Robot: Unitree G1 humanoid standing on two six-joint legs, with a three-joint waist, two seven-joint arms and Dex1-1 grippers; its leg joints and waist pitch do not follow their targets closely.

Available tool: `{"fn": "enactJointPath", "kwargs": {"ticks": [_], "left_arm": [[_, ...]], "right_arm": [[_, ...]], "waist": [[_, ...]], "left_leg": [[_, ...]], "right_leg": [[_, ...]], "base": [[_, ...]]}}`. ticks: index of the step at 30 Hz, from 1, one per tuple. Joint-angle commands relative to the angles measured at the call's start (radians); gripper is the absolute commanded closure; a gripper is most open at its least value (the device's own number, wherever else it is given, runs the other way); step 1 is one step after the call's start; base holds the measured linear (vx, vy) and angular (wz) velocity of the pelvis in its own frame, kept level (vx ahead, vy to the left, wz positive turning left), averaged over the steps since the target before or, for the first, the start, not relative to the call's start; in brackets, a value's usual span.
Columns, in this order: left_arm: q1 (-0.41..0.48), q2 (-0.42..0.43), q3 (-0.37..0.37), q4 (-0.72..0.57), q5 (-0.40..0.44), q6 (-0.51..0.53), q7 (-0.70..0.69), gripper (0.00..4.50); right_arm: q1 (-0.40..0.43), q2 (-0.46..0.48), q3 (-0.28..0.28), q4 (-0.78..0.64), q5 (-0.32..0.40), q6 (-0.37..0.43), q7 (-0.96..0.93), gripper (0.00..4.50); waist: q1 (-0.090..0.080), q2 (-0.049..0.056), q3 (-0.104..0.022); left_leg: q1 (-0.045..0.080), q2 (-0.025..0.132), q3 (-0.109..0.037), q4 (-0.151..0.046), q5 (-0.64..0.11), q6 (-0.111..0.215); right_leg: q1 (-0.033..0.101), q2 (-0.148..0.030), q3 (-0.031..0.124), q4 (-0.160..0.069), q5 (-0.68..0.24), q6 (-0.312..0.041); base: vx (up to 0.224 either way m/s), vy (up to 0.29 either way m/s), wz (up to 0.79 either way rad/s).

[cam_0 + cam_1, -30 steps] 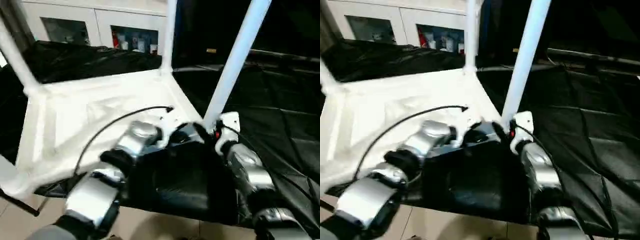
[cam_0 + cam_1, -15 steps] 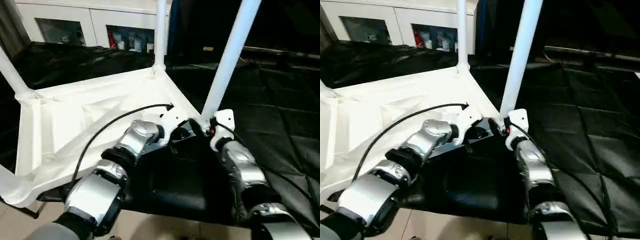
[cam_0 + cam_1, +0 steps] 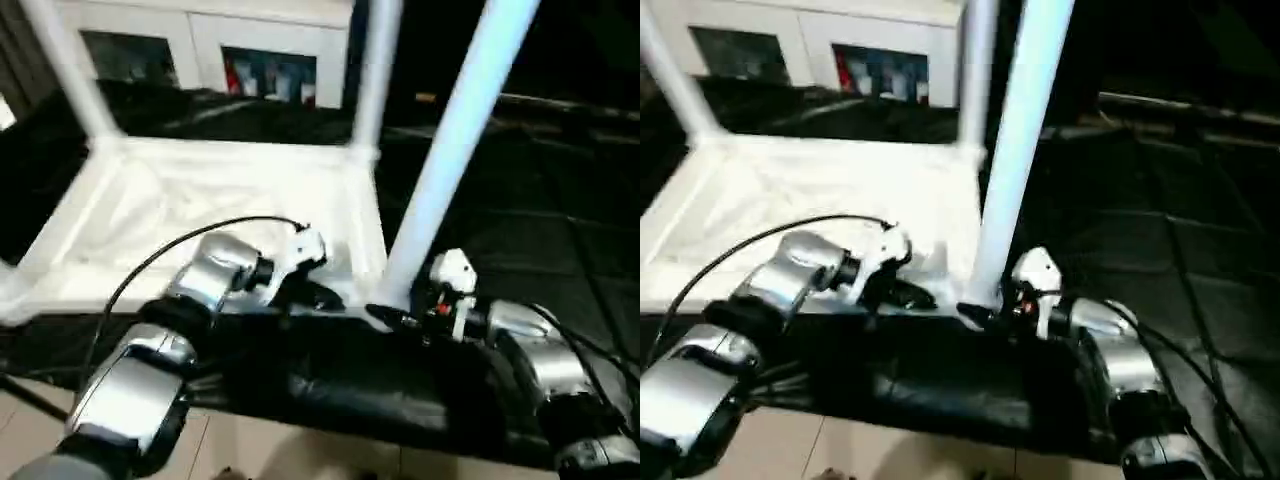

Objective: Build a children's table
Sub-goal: Rotate leg to tighten

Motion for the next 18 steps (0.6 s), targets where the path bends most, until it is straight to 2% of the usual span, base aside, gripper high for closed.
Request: {"fn": "enactJointPath", "kwargs": {"ticks": [1, 5, 14, 16, 18], "left_arm": [[0.021, -0.005, -0.028, -0.027, -0.013, 0.029, -0.068, 4.50], [0.034, 0.006, -0.033, -0.054, -0.018, 0.042, -0.083, 4.50], [0.046, 0.008, -0.030, -0.083, -0.020, 0.056, -0.082, 4.50], [0.042, -0.001, -0.024, -0.070, -0.013, 0.045, -0.043, 4.50], [0.033, -0.022, -0.009, -0.049, -0.001, 0.023, 0.044, 4.50]], "right_arm": [[0.007, -0.016, 0.025, -0.009, -0.010, 0.018, 0.036, 0.68], [0.015, -0.020, 0.037, -0.020, -0.007, 0.030, 0.054, 0.68], [0.033, -0.001, 0.037, -0.037, 0.009, 0.050, 0.057, 1.55], [0.036, 0.005, 0.032, -0.036, 0.010, 0.050, 0.044, 1.68], [0.038, 0.020, 0.015, -0.026, 0.002, 0.047, -0.011, 1.73]], "waist": [[0.003, -0.003, -0.055], [0.005, -0.003, -0.058], [0.003, -0.003, -0.058], [0.002, 0.000, -0.058], [0.000, -0.003, -0.056]], "left_leg": [[0.001, 0.007, 0.014, -0.063, -0.203, 0.105], [0.002, 0.004, 0.016, -0.060, -0.189, 0.107], [0.002, 0.004, 0.016, -0.060, -0.195, 0.102], [0.003, 0.003, 0.016, -0.060, -0.198, 0.098], [0.002, 0.002, 0.015, -0.061, -0.207, 0.094]], "right_leg": [[0.053, -0.028, 0.018, -0.045, -0.113, -0.292], [0.055, -0.029, 0.019, -0.043, -0.087, -0.296], [0.055, -0.029, 0.020, -0.046, -0.108, -0.288], [0.054, -0.028, 0.020, -0.047, -0.108, -0.286], [0.053, -0.028, 0.020, -0.049, -0.119, -0.282]], "base": [[0.000, 0.000, 0.00], [0.000, 0.000, 0.00], [0.000, 0.000, 0.00], [0.000, 0.000, 0.00], [0.000, 0.000, 0.00]]}}
